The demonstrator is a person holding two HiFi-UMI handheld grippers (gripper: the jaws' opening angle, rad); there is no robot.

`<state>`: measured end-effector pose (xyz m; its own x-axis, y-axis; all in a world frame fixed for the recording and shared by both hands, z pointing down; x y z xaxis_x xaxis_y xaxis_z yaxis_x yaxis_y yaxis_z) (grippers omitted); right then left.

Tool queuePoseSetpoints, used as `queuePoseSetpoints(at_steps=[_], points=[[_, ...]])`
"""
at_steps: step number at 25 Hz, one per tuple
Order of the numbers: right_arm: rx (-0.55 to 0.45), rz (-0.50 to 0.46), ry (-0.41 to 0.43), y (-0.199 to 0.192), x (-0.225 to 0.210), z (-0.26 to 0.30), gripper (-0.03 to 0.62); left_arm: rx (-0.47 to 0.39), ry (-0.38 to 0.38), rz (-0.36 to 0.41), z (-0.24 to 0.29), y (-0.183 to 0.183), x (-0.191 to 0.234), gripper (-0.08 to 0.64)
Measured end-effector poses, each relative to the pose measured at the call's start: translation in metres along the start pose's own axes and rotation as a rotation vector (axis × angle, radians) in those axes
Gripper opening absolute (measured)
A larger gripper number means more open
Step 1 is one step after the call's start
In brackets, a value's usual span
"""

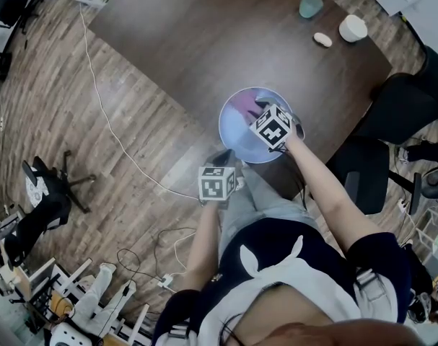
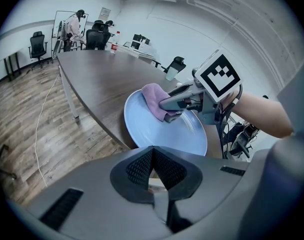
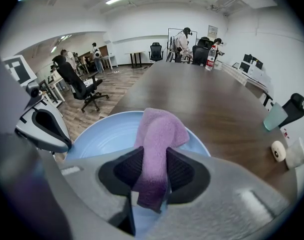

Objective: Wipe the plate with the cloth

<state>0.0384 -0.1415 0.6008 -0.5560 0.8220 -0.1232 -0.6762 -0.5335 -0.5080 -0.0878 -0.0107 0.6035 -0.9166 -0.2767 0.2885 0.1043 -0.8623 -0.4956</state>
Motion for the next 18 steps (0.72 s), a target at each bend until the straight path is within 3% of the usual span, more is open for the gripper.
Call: queuePoseSetpoints(at_steps=[18], points=[[0.063,0.14,-0.042,-0.017,-0.012,-0.015,0.13,0.008,-0.015,0.007,-0.003,0.0,0.0,0.005]])
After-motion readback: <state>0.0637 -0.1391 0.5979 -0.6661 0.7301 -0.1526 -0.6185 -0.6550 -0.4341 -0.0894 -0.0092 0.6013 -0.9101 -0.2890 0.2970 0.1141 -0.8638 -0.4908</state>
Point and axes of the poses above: the fingertips, and each gripper's own axes: z forward along the fingers, x to its left, y out of its top, the point moved 6 cm from there along -z, backward along the fingers, and after that the axes turned 9 degrees about y, right-handed, at the moved point
